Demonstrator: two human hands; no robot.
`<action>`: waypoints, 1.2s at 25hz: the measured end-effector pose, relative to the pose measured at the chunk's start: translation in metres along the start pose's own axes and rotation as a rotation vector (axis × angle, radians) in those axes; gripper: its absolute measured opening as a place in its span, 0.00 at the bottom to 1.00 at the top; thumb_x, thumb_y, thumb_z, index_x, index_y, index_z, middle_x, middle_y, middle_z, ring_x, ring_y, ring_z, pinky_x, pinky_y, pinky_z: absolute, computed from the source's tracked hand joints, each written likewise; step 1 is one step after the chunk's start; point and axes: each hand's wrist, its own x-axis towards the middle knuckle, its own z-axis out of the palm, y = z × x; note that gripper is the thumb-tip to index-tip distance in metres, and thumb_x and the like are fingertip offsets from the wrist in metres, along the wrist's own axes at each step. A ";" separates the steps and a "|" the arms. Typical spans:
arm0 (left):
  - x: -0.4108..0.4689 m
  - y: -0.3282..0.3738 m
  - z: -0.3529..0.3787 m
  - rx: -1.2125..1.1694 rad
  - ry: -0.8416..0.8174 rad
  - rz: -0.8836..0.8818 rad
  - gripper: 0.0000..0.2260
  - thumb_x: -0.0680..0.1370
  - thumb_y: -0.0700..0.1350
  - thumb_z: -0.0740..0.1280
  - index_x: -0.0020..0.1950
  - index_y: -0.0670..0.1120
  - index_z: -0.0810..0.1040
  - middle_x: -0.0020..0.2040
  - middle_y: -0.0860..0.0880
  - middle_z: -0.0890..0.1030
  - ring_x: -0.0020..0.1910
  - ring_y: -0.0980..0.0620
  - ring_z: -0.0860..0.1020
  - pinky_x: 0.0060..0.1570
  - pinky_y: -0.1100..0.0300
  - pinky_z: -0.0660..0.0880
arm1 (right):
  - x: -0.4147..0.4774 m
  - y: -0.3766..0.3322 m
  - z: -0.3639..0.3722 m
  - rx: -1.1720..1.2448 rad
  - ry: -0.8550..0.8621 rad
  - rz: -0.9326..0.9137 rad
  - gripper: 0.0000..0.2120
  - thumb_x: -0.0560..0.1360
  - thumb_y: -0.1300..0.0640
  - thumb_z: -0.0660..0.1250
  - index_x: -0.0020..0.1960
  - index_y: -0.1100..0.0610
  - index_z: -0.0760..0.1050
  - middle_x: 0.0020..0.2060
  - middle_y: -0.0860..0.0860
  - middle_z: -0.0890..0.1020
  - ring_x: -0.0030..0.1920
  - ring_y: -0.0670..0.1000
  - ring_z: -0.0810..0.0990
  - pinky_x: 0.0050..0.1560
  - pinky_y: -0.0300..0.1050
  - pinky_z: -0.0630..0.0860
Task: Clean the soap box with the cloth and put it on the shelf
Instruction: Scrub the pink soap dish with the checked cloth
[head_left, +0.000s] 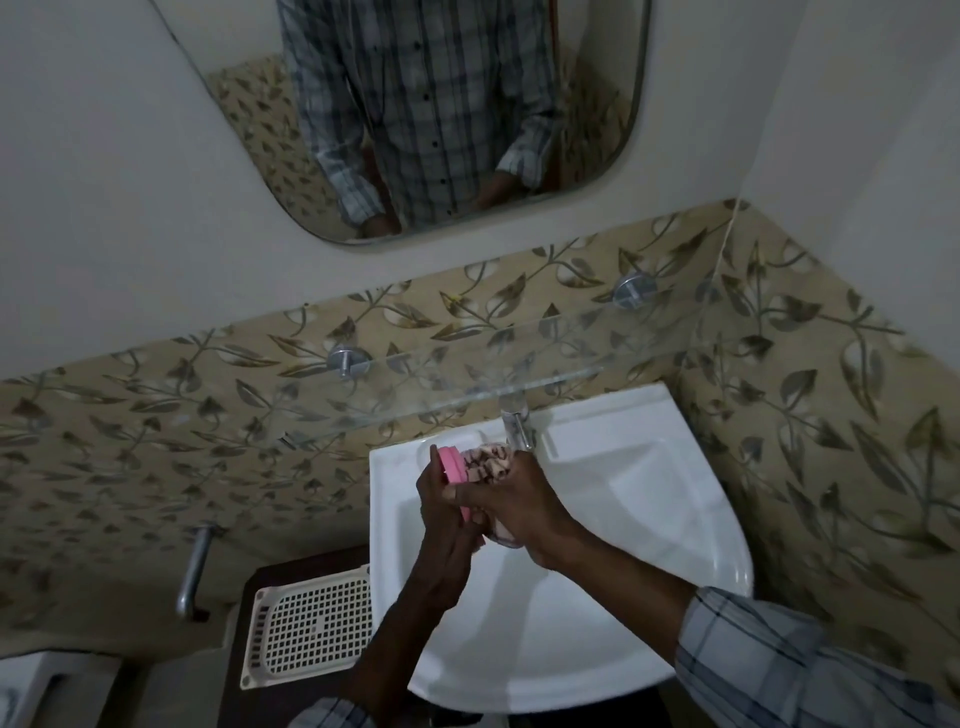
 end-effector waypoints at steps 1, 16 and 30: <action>-0.004 -0.002 -0.010 -0.047 -0.076 0.018 0.30 0.72 0.53 0.62 0.74 0.50 0.63 0.68 0.47 0.72 0.57 0.54 0.78 0.47 0.62 0.78 | 0.001 0.004 -0.006 -0.073 0.013 -0.060 0.12 0.62 0.55 0.80 0.41 0.57 0.81 0.32 0.58 0.83 0.30 0.55 0.82 0.32 0.55 0.81; 0.034 0.017 -0.044 -0.708 -0.351 -0.890 0.24 0.76 0.55 0.64 0.57 0.35 0.82 0.50 0.35 0.83 0.45 0.36 0.82 0.49 0.47 0.78 | 0.014 0.033 -0.059 -1.086 -0.329 -1.306 0.23 0.61 0.76 0.74 0.54 0.65 0.83 0.51 0.61 0.86 0.53 0.59 0.85 0.61 0.61 0.77; 0.026 0.016 -0.041 -0.542 -0.107 -0.683 0.26 0.81 0.60 0.59 0.62 0.38 0.78 0.53 0.34 0.82 0.49 0.37 0.81 0.49 0.45 0.78 | 0.000 0.047 -0.021 -0.876 -0.239 -0.915 0.18 0.65 0.71 0.69 0.54 0.59 0.82 0.49 0.59 0.86 0.51 0.56 0.83 0.59 0.47 0.78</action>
